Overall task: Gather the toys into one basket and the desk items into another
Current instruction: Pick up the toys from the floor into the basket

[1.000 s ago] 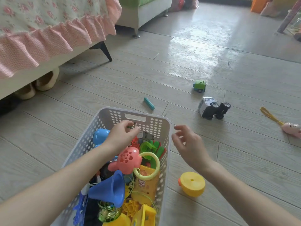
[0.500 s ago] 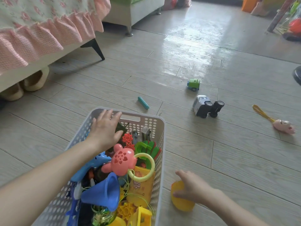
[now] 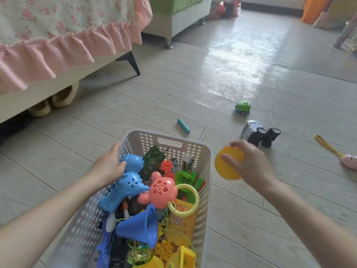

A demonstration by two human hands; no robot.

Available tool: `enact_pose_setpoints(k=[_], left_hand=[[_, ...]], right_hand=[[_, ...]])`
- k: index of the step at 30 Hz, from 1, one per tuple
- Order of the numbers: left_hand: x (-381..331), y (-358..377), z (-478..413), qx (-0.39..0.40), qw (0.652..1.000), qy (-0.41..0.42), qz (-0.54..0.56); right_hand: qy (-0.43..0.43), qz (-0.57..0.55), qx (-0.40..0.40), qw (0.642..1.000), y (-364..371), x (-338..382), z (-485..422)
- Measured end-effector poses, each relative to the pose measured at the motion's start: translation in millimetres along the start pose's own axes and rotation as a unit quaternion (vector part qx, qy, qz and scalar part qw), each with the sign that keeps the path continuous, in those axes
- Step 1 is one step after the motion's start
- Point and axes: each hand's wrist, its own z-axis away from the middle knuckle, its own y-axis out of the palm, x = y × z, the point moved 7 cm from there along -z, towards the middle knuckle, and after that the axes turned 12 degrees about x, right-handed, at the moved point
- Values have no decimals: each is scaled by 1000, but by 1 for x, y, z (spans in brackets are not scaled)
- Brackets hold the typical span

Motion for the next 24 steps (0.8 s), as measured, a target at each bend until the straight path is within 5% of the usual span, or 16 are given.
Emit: enact_pose_setpoints(k=[2, 11, 17, 24], left_hand=[[2, 1, -1, -2, 1000, -2, -1], [25, 2, -6, -5, 995, 33, 89], [29, 4, -9, -2, 973, 61, 221], [37, 13, -5, 66, 953, 82, 282]], right_hand=[[-49, -23, -17, 998, -5, 32, -5], [-115, -11, 153, 982, 85, 90, -23], [-124, -54, 21, 991, 66, 75, -32], [14, -115, -23, 993, 74, 23, 38]])
